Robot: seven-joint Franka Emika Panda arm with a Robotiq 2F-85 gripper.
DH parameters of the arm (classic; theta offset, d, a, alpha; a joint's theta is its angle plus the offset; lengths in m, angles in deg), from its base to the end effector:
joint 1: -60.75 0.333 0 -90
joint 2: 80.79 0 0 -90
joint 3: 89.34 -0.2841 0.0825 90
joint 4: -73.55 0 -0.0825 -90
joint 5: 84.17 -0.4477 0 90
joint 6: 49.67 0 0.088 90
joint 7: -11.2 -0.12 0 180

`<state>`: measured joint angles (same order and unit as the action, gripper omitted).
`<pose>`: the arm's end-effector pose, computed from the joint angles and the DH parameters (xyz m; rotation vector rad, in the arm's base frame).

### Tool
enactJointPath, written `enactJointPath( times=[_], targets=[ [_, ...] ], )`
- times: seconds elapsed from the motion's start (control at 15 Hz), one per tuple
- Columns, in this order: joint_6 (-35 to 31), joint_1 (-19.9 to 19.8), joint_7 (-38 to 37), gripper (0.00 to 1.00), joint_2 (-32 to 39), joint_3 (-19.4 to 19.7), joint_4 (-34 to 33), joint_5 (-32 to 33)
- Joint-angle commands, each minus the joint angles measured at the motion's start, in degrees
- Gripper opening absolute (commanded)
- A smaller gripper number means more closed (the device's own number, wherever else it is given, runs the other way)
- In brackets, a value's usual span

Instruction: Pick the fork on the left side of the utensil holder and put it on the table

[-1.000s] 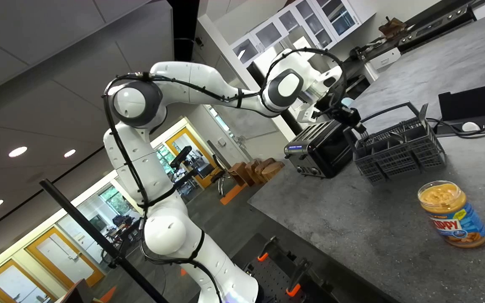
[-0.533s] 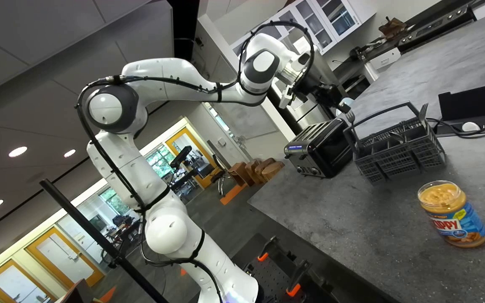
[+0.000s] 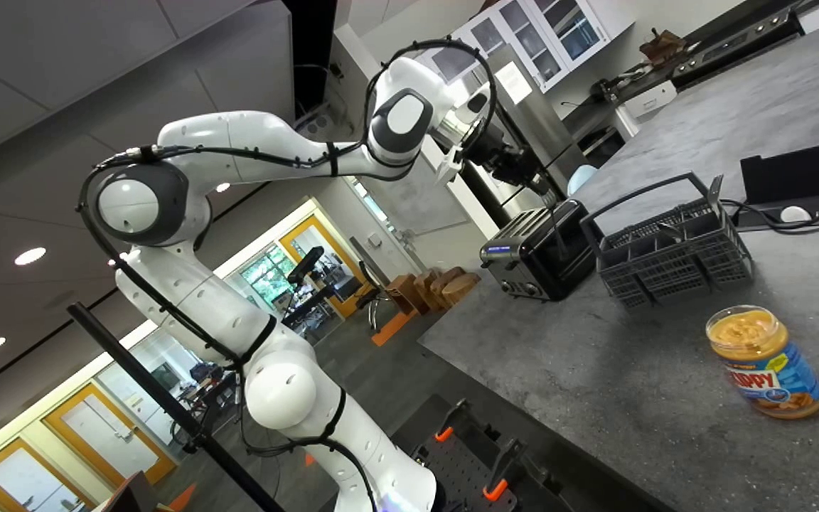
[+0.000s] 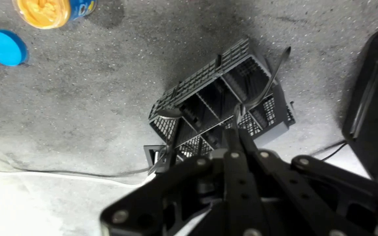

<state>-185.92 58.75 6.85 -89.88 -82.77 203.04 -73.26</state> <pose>0.5751 -0.0904 0.3794 2.9686 -0.1592 0.4055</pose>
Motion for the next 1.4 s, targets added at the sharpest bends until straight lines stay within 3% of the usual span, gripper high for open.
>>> enactJointPath(
  times=[0.0,0.33,0.67,1.0,1.33],
  targets=[
    [-4.40,0.31,10.25,0.01,-6.92,0.33,9.20,-7.98],
    [-11.54,3.51,25.01,0.01,-11.71,3.31,20.13,-21.11],
    [-16.22,10.02,40.01,0.01,-13.04,10.50,28.42,-39.16],
    [-16.13,14.22,55.06,0.01,-9.13,18.97,29.90,-53.76],
    [-13.81,16.18,68.46,0.01,-2.01,25.90,27.60,-61.40]
  ],
)
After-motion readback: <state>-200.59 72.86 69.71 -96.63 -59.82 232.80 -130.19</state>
